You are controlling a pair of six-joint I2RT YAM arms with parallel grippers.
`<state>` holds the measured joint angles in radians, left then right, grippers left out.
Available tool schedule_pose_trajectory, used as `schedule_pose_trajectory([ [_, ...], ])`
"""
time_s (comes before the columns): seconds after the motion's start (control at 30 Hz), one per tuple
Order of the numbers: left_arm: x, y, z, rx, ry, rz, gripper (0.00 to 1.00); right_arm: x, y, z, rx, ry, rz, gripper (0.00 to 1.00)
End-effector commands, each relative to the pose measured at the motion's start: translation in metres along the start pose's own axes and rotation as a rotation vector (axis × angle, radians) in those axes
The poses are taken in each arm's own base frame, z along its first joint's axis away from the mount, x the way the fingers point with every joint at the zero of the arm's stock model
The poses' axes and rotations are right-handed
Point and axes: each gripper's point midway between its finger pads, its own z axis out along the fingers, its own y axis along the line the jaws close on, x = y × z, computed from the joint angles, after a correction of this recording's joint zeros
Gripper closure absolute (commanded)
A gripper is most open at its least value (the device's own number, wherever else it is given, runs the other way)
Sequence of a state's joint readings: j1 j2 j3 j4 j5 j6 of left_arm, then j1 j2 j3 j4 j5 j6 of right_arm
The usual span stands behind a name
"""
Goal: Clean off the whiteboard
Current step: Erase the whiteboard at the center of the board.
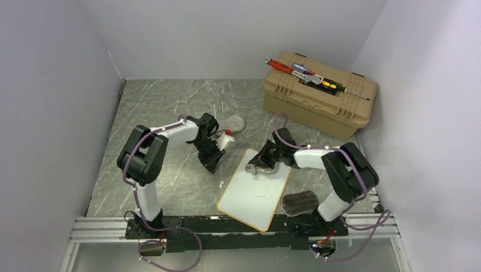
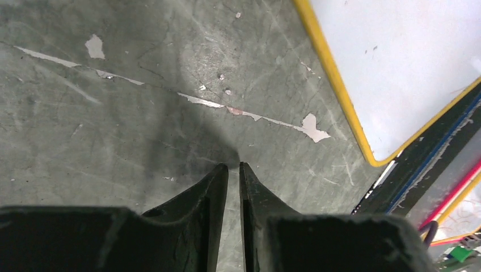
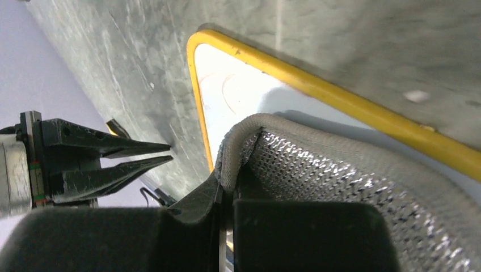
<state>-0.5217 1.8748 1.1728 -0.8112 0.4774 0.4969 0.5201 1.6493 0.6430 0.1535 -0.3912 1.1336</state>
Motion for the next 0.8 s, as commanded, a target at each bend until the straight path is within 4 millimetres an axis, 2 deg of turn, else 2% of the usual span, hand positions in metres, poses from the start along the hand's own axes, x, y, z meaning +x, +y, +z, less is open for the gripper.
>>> schedule_pose_trajectory([
  [0.0,0.028,0.029,0.023,-0.024,0.065,-0.014,0.76,0.001,-0.016,-0.017,0.066,-0.009,-0.045,1.0],
  [0.13,0.011,0.027,0.0,-0.01,-0.01,-0.036,0.74,0.005,0.005,-0.014,0.006,0.022,-0.074,1.0],
  [0.2,-0.002,0.021,-0.015,0.009,-0.05,-0.042,0.71,0.007,0.006,-0.007,0.027,0.02,-0.086,1.0],
  [0.37,-0.024,0.002,-0.042,0.069,-0.13,-0.067,0.65,0.03,0.017,0.03,0.043,0.068,-0.096,1.0],
  [0.5,-0.025,0.002,-0.056,0.074,-0.152,-0.087,0.64,0.049,0.029,0.068,0.066,0.103,-0.095,1.0],
  [0.6,-0.02,0.012,-0.072,0.075,-0.181,-0.127,0.63,0.055,0.039,0.087,0.075,0.103,-0.09,1.0],
  [0.7,-0.013,0.024,-0.089,0.049,-0.213,-0.151,0.63,0.048,0.055,0.089,0.079,0.053,-0.09,1.0],
  [0.77,-0.006,0.024,-0.093,0.048,-0.218,-0.155,0.62,0.039,0.074,0.076,0.049,0.009,-0.104,1.0],
])
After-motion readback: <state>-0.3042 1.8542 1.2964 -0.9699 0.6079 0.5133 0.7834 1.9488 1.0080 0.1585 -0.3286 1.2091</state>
